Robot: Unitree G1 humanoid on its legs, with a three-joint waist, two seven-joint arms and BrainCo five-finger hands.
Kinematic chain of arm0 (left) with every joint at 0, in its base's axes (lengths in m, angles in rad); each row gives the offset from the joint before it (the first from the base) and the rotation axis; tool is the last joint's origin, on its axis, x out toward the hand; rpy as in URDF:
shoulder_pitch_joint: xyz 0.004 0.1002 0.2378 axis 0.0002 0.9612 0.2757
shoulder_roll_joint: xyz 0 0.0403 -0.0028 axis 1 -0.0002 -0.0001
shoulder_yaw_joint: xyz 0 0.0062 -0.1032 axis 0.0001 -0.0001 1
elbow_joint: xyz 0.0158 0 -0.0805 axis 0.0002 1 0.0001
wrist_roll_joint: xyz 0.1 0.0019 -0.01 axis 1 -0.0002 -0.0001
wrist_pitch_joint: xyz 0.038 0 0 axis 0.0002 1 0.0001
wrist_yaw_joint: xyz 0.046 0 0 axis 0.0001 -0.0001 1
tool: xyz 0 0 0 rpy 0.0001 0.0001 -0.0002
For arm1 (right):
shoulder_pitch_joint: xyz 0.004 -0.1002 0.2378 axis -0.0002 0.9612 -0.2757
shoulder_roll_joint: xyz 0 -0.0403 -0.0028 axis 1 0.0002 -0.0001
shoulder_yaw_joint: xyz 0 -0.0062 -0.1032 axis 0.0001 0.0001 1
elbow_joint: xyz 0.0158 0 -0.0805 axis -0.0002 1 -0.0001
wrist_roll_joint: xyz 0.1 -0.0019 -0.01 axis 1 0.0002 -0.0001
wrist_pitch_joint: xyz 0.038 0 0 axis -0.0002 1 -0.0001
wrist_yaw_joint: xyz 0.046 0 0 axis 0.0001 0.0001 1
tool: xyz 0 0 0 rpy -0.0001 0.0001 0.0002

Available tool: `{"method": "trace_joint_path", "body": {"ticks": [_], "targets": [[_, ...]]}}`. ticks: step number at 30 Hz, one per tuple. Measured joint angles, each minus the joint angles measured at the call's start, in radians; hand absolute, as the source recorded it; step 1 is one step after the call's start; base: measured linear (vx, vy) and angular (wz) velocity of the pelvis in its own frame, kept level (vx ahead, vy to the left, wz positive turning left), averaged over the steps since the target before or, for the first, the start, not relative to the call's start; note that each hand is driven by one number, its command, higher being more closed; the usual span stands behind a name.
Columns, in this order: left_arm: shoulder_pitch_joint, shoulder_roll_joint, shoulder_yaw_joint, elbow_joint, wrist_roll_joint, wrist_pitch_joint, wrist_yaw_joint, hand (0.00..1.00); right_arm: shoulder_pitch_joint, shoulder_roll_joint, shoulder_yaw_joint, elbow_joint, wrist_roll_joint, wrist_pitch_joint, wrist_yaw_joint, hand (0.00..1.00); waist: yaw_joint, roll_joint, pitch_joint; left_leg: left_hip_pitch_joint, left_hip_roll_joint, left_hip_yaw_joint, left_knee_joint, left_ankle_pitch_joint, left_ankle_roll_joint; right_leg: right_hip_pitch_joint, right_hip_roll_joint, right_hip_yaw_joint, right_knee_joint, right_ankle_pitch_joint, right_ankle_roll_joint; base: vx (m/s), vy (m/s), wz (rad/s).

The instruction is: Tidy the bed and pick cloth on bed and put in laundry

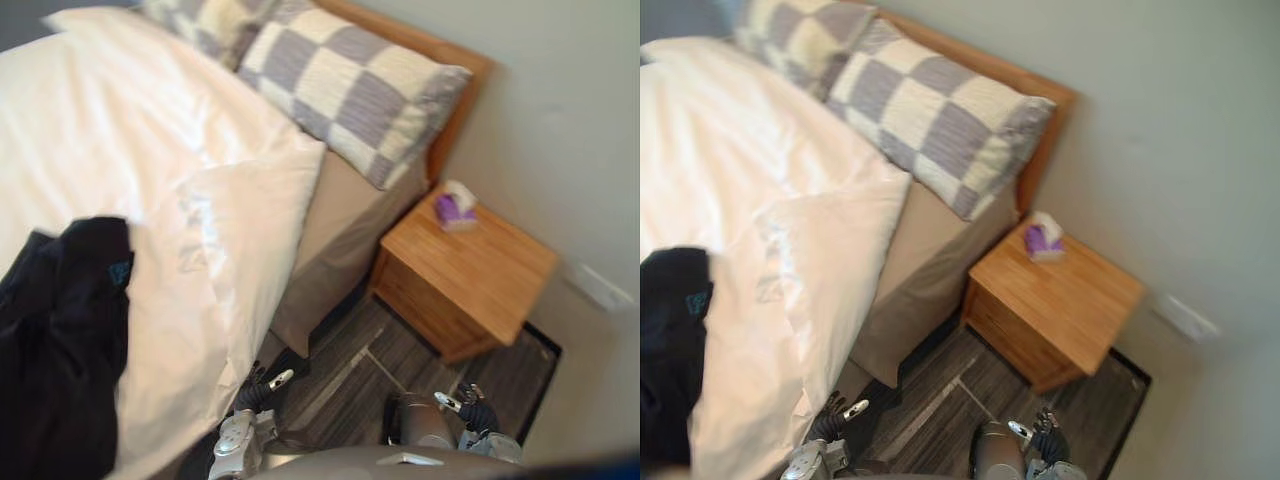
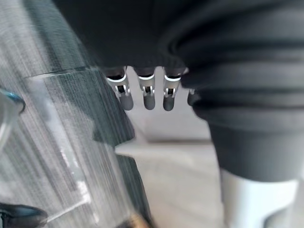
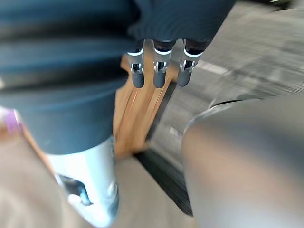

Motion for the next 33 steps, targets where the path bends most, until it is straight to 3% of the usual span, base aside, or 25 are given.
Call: {"method": "trace_joint_path", "body": {"ticks": [2,5,7,9,11,12,13,14,18,20,22,23,24,25,26,28,31,33], "targets": [[0.009,-0.025,0.027,0.004,0.004,-0.003,0.012,0.0,-0.01,-0.004,0.061,0.004,-0.021,-0.013,0.004,0.0,-0.008,0.015,-0.005,0.027,0.012,-0.038,-0.033,0.03,-0.013,0.001,0.012,0.045,0.103,-0.048,-0.019,0.28,-0.215,1.27],[0.03,-0.031,0.048,0.008,0.008,-0.008,0.024,0.0,-0.047,-0.026,0.191,0.024,-0.056,-0.013,0.036,0.0,0.006,0.018,-0.017,0.028,0.03,-0.056,-0.04,0.046,-0.031,0.035,0.007,0.012,0.118,-0.116,-0.019,0.28,-0.22,0.9],[0.044,-0.03,0.068,0.003,0.003,-0.017,0.034,0.0,-0.08,0.006,0.218,0.033,-0.052,-0.01,0.044,0.0,0.013,0.021,-0.017,-0.056,0.044,-0.006,0.053,0.074,-0.079,0.071,-0.014,-0.055,0.056,-0.133,-0.024,0.16,-0.118,0.76],[0.046,-0.025,0.071,-0.003,0.003,-0.022,0.036,0.0,-0.084,0.022,0.217,0.032,-0.043,0.005,0.045,0.0,0.002,0.012,-0.011,-0.15,0.059,0.088,0.182,0.119,-0.128,0.142,-0.044,-0.133,-0.018,-0.132,-0.025,0.11,-0.096,1.25],[0.066,-0.022,0.068,-0.024,0.009,-0.025,0.037,0.0,-0.077,0.02,0.22,0.03,-0.021,0.024,0.039,0.0,-0.006,0.011,-0.01,-0.18,0.108,0.27,0.213,0.111,-0.119,0.222,-0.061,-0.213,-0.06,-0.132,-0.025,0.11,-0.08,1.3],[0.075,-0.029,0.065,-0.031,0.028,-0.026,0.04,0.0,-0.071,0.017,0.218,0.02,-0.003,0.03,0.034,0.0,-0.012,0.026,-0.017,-0.187,0.127,0.348,0.179,0.131,-0.099,0.246,-0.062,-0.25,-0.053,-0.132,-0.025,0.08,0.009,1.35],[0.079,-0.034,0.061,-0.037,0.062,-0.029,0.046,0.0,-0.064,0.018,0.215,0.017,0.019,0.036,0.031,0.0,-0.012,0.021,-0.024,-0.166,0.125,0.414,0.141,0.144,-0.054,0.259,-0.073,-0.28,-0.025,-0.14,-0.014,0.07,0.024,1.39],[0.081,-0.027,0.061,-0.042,0.074,-0.036,0.048,0.0,-0.062,0.023,0.212,0.016,0.025,0.043,0.03,0.0,-0.01,0.004,-0.028,-0.154,0.102,0.413,0.103,0.154,-0.039,0.257,-0.087,-0.281,-0.015,-0.14,-0.013,0.06,0.036,1.14],[0.089,-0.012,0.062,-0.059,0.09,-0.047,0.053,0.0,-0.064,0.069,0.158,0.028,0.024,0.075,0.012,0.0,-0.006,-0.035,-0.047,-0.104,0.06,0.414,-0.068,0.166,-0.034,0.267,-0.095,-0.28,-0.022,-0.138,-0.011,0.1,0.051,0.5],[0.097,-0.005,0.063,-0.058,0.097,-0.045,0.05,0.0,-0.063,0.083,0.099,0.041,0.041,0.086,-0.007,0.0,-0.008,-0.055,-0.058,-0.055,0.042,0.417,-0.134,0.214,-0.032,0.285,-0.102,-0.28,-0.013,-0.113,0.024,0.06,-0.002,0.06],[0.102,-0.012,0.063,-0.058,0.127,-0.045,0.044,0.0,-0.054,0.086,0.043,0.044,0.098,0.091,-0.019,0.0,-0.012,-0.043,-0.064,-0.012,0.057,0.417,-0.176,0.247,-0.03,0.271,-0.092,-0.265,0.056,-0.07,0.014,0.06,-0.031,-0.04],[0.11,-0.021,0.065,-0.054,0.133,-0.044,0.044,0.0,-0.047,0.084,0.012,0.032,0.144,0.09,-0.03,0.0,-0.014,-0.017,-0.068,0.004,0.083,0.424,-0.189,0.252,-0.033,0.247,-0.06,-0.226,0.037,-0.132,0.025,0.05,-0.069,-0.13],[0.118,-0.014,0.068,-0.049,0.133,-0.044,0.044,0.0,-0.043,0.089,-0.003,0.027,0.197,0.092,-0.047,0.0,-0.014,-0.032,-0.081,0.016,0.078,0.442,-0.215,0.258,-0.042,0.26,-0.038,-0.191,-0.125,-0.091,0.016,0.03,-0.059,-0.15],[0.114,-0.005,0.069,-0.044,0.132,-0.041,0.045,0.0,-0.041,0.091,-0.016,0.028,0.228,0.094,-0.056,0.0,-0.016,-0.043,-0.079,0.024,0.068,0.445,-0.235,0.26,-0.046,0.26,-0.044,-0.183,-0.151,-0.072,0.014,0.07,-0.136,-0.12],[0.104,-0.016,0.07,-0.015,0.132,-0.016,0.045,0.0,-0.019,0.087,-0.065,0.036,0.303,0.094,-0.095,0.0,-0.036,-0.024,-0.091,0.055,0.077,0.462,-0.305,0.274,-0.071,0.268,-0.025,-0.18,-0.181,-0.074,0.013,0.05,-0.11,-0.08],[0.103,-0.032,0.073,-0.012,0.132,-0.001,0.045,0.0,0.003,0.081,-0.1,0.039,0.363,0.089,-0.131,0.0,-0.041,0.003,-0.086,0.065,0.081,0.474,-0.333,0.285,-0.081,0.26,-0.015,-0.175,-0.183,-0.074,0.013,0.01,-0.079,-0.12],[0.105,-0.033,0.088,0.003,0.132,0.033,0.029,0.0,0.063,0.075,-0.17,0.04,0.468,0.049,-0.215,0.0,-0.042,0.027,-0.094,0.094,0.091,0.525,-0.369,0.297,-0.089,0.255,0.008,-0.132,-0.199,-0.068,0.004,-0.01,-0.046,-0.39],[0.106,-0.023,0.098,0.011,0.133,0.054,0.008,0.0,0.074,0.073,-0.211,0.027,0.486,0.02,-0.28,0.0,-0.047,0.025,-0.096,0.121,0.095,0.552,-0.391,0.301,-0.095,0.264,0.023,-0.103,-0.211,-0.062,-0.003,-0.05,-0.034,-0.49]]}}
